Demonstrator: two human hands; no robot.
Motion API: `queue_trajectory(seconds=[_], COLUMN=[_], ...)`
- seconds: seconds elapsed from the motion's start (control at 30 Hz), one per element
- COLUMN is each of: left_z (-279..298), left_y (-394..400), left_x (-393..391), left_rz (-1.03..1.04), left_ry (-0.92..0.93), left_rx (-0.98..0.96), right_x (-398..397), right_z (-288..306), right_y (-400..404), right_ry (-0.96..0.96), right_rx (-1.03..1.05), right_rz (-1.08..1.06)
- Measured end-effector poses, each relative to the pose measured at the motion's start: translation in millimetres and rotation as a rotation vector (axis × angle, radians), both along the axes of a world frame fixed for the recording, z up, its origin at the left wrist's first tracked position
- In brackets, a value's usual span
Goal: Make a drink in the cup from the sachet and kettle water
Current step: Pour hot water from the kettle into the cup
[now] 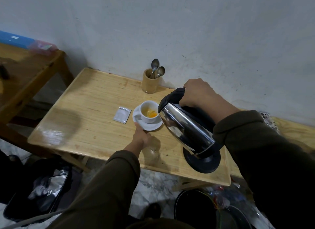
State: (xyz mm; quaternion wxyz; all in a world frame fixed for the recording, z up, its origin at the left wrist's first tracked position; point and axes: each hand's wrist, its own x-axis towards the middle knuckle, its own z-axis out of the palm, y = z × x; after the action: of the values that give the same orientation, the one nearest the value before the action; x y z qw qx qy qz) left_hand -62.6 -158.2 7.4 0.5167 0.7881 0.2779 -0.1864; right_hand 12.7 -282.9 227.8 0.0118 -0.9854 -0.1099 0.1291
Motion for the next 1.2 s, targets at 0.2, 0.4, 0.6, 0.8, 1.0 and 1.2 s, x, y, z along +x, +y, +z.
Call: queue_trajectory(seconds=[0.2,0.4,0.6,0.8,1.0,1.2], left_z=[1.5,-0.5,-0.5,-1.9,-4.5,-4.6], left_y=[-1.4,-0.1,-1.1,-1.4,-3.0,-5.1], left_x=[0.1,-0.9,0.0,1.4,2.8,1.9], left_rz=[0.015,0.003,0.015,0.010,0.005,0.032], left_ry=[-0.008,0.000,0.005,0.005,0.016,-0.013], left_rx=[-0.012,-0.016,-0.010,-0.002,0.012,0.008], right_x=[-2.9,-3.3,-5.1,-4.0,-4.0,-4.7], right_z=[2.4,3.0,1.8,1.6,2.2,-3.9], right_y=[-0.1,0.5,1.1,0.3,-3.2,-17.8], right_ry=[-0.011,-0.023,-0.020,-0.027,-0.037,-0.047], right_rx=[-0.004,-0.001,0.008,0.004,-0.002,0.050], right_rz=[0.001,0.011,0.013,0.009,0.001,-0.016])
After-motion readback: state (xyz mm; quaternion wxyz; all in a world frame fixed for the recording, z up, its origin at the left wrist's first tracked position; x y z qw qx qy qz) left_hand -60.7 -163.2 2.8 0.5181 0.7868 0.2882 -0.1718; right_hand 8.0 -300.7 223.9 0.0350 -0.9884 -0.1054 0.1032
